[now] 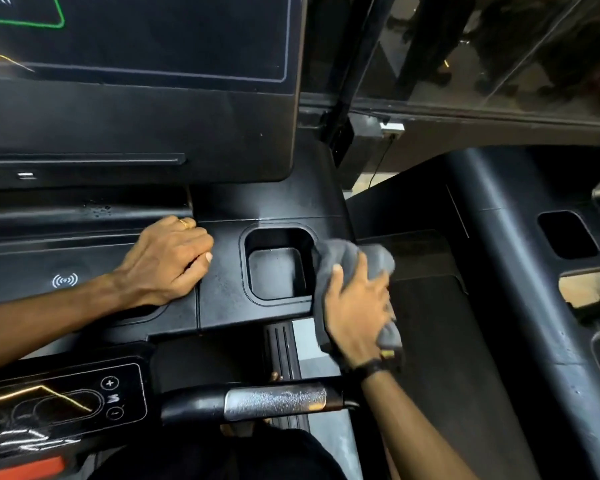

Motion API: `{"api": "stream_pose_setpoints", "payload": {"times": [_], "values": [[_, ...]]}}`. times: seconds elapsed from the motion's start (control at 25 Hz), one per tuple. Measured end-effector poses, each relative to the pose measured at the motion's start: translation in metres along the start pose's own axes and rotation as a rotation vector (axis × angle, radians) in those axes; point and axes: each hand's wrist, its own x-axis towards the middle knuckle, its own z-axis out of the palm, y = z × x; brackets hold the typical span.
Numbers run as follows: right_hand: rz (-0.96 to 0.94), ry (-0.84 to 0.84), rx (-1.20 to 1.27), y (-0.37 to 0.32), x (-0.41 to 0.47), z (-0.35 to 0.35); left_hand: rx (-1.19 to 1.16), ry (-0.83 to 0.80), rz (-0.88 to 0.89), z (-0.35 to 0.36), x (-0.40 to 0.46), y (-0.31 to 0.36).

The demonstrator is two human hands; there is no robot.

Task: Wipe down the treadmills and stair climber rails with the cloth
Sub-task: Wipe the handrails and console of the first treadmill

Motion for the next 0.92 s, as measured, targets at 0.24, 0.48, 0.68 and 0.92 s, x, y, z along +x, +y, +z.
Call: {"api": "stream_pose_setpoints", "payload": {"times": [0.24, 0.48, 0.68, 0.92], "values": [[0.192, -0.346, 0.672, 0.001, 0.108, -0.018, 0.031, -0.005, -0.029, -0.009, -0.004, 0.006], [0.139, -0.055, 0.098, 0.023, 0.015, -0.002, -0.006, -0.037, -0.049, -0.004, -0.001, 0.001], [-0.015, -0.064, 0.261, -0.037, 0.092, -0.003, 0.011, -0.063, -0.055, -0.005, -0.002, 0.001], [0.255, -0.302, 0.500, 0.043, 0.078, -0.006, 0.020, -0.056, -0.065, -0.004, -0.004, 0.001]]}}
